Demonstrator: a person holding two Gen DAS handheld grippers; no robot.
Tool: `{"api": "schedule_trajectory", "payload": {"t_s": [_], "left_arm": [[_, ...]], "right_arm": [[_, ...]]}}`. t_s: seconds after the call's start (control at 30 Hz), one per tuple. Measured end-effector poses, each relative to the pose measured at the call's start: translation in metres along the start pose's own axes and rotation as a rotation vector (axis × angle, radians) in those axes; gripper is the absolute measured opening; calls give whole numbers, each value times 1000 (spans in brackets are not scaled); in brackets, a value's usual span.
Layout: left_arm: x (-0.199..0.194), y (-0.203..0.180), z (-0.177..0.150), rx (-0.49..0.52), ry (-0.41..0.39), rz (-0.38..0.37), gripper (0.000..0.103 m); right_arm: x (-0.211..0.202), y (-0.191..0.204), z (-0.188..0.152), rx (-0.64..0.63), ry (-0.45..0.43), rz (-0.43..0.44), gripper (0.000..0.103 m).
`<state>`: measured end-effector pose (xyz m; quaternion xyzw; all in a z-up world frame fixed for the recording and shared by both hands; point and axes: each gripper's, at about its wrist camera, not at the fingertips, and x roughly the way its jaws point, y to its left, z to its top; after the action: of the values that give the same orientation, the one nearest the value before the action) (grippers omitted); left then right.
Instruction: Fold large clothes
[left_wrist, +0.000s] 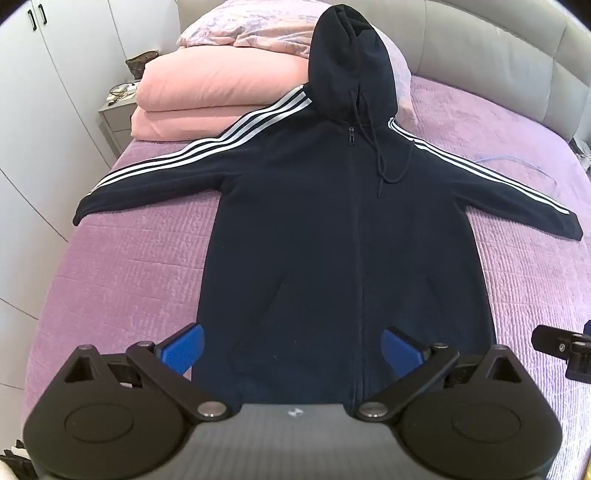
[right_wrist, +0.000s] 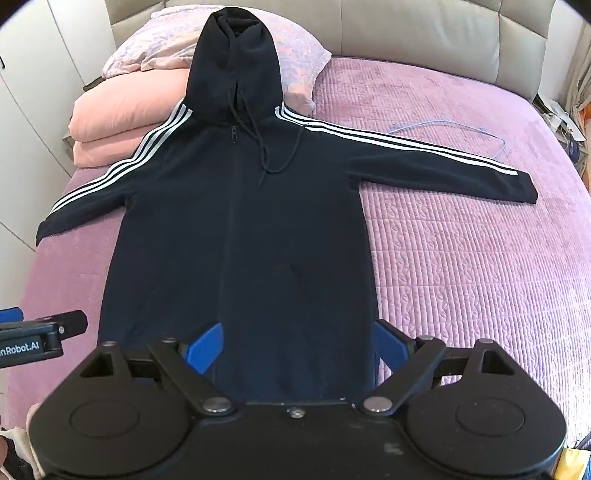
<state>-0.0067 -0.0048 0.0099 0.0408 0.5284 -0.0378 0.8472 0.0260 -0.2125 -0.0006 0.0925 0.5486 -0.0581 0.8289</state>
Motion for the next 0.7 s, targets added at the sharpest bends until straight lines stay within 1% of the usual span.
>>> {"api": "schedule_trajectory", "payload": {"t_s": [0.17, 0.7], "left_arm": [[0, -1, 1, 1, 5, -2, 103], [4, -1, -1, -5, 8, -4, 103]], "right_arm": [[-4, 0, -2, -8, 0, -2, 103], [5, 3, -4, -20, 6, -3, 103]]}}
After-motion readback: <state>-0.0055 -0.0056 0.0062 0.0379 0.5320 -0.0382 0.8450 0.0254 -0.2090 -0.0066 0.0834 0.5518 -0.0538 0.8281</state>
